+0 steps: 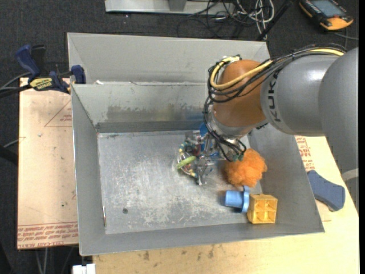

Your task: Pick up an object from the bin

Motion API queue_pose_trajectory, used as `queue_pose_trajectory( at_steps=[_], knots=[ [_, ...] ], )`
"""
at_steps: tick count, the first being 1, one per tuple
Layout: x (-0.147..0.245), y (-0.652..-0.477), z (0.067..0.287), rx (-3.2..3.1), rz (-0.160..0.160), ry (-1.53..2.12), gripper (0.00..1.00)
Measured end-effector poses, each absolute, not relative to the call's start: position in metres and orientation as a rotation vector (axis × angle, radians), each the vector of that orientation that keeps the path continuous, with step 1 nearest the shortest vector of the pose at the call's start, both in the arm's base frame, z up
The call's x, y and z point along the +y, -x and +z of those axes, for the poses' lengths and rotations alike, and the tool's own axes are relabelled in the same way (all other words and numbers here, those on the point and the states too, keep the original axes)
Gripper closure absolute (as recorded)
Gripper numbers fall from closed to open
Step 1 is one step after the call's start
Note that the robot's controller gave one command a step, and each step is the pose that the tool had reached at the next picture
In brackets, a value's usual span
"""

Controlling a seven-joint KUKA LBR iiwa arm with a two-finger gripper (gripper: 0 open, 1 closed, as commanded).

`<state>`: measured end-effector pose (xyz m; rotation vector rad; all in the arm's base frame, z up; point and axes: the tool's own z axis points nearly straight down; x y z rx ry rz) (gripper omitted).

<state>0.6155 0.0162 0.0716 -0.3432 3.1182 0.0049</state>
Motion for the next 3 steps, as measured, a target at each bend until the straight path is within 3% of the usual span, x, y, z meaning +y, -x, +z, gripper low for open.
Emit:
queue_pose_trajectory(
  at_steps=[2, 3],
  knots=[
    [0.016, -0.614, 0.076, 3.124, 0.005, 0.344, 1.00],
    [0.016, -0.613, 0.094, 3.127, 0.004, 0.343, 1.00]
  ],
)
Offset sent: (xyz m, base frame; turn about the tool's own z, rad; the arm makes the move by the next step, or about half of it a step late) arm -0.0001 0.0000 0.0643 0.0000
